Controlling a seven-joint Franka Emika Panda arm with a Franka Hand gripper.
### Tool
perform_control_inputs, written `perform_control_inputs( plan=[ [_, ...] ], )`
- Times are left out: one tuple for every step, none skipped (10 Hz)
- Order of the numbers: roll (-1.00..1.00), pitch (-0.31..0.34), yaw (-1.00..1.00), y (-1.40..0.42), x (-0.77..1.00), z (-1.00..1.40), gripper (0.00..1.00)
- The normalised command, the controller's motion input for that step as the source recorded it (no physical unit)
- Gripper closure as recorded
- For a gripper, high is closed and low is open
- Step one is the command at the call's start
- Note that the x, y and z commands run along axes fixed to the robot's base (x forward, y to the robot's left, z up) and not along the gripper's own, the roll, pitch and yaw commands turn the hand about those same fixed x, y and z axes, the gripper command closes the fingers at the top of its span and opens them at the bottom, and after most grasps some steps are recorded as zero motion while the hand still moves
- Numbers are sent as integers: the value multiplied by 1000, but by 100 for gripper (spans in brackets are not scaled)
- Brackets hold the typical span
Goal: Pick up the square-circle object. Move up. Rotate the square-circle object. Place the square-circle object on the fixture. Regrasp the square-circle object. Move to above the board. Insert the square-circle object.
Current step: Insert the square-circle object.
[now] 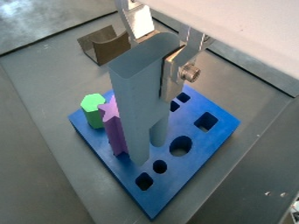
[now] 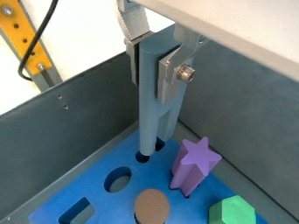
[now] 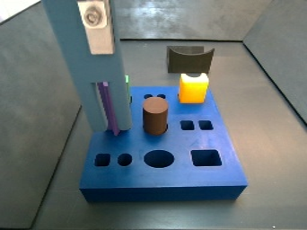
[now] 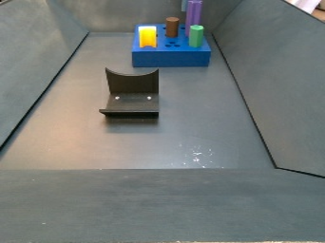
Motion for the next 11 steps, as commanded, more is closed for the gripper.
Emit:
perform_control_inputs(
  plan=[
    [191, -70, 0, -311, 477, -809, 100],
    [186, -26, -9, -394, 543, -866, 100],
    [74, 0, -97, -449, 566, -1000, 100],
    [56, 0, -60, -291, 603, -1000, 100],
    [197, 0, 0, -257, 469, -897, 100],
    [216, 0, 0, -277, 446, -863, 100],
    [203, 13, 0, -300, 429, -880, 100],
    [86, 73, -157, -229, 477, -969, 100],
    [0, 127, -346, -89, 546, -891, 100],
    [-261, 267, -534, 0, 274, -266, 100],
    [-289, 280, -389, 0, 380, -206, 100]
  ],
)
